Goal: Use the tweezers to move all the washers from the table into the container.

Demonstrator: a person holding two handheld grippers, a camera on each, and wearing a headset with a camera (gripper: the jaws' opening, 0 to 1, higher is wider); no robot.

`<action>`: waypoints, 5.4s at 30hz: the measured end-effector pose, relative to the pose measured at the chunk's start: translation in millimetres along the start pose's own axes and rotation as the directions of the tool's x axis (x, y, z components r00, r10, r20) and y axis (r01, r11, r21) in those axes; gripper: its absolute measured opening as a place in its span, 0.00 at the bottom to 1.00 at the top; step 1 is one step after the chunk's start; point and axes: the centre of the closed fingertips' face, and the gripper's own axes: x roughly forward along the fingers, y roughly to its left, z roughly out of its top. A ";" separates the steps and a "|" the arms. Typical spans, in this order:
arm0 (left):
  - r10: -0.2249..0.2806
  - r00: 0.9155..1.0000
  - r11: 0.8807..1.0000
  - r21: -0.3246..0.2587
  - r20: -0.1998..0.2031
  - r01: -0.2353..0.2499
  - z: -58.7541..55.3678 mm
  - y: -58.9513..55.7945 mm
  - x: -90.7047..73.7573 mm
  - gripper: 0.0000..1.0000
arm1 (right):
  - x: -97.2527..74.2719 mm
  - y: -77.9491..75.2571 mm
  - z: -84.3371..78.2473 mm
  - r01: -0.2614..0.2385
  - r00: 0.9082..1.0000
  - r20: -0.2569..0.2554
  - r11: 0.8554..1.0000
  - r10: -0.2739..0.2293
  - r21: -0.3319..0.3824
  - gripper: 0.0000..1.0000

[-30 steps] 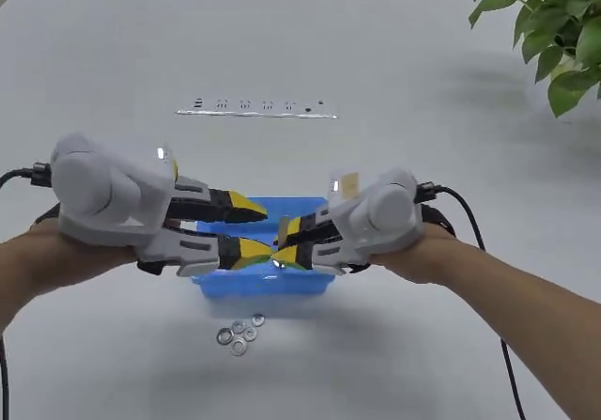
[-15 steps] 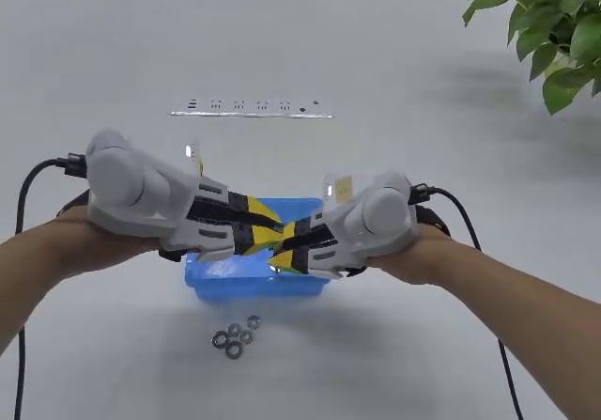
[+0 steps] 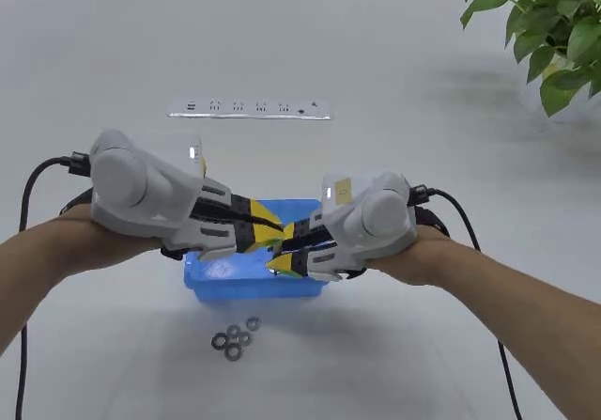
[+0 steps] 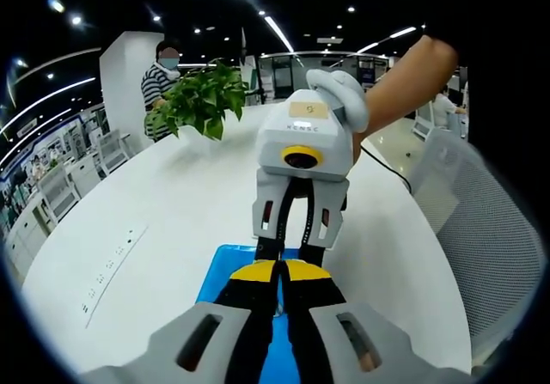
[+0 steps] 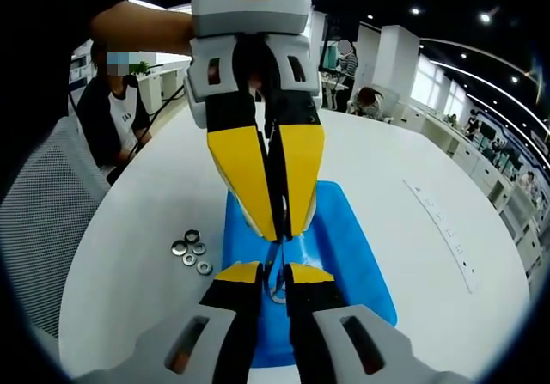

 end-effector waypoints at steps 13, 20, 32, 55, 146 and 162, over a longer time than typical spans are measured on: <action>0.002 1.000 1.000 0.010 0.016 -0.003 9.8 1.7 -7.4 0.06 | -6.0 -2.4 9.8 0.020 0.999 0.029 1.000 -0.020 0.002 0.13; -0.001 1.000 1.000 0.018 0.014 0.000 15.6 0.1 -11.3 0.06 | -10.1 -1.7 15.4 0.030 0.999 0.034 1.000 -0.030 -0.002 0.13; 0.000 1.000 1.000 0.019 0.017 0.000 26.6 -4.6 -22.1 0.05 | -18.6 3.9 28.0 0.045 0.998 0.045 0.999 -0.045 -0.014 0.13; 0.028 1.000 1.000 0.006 0.002 -0.028 39.7 -29.7 -56.9 0.05 | -22.4 38.2 61.4 0.040 0.997 0.070 0.998 -0.037 -0.050 0.15; -0.027 0.998 0.999 -0.045 -0.057 0.024 -16.5 -65.0 -25.0 0.05 | -14.4 78.0 12.4 -0.008 1.000 -0.017 0.999 0.009 0.045 0.22; -0.070 0.995 0.997 -0.033 -0.072 0.068 -17.1 -68.6 -25.1 0.05 | 1.7 72.1 16.9 -0.056 0.998 -0.001 0.998 0.056 0.006 0.14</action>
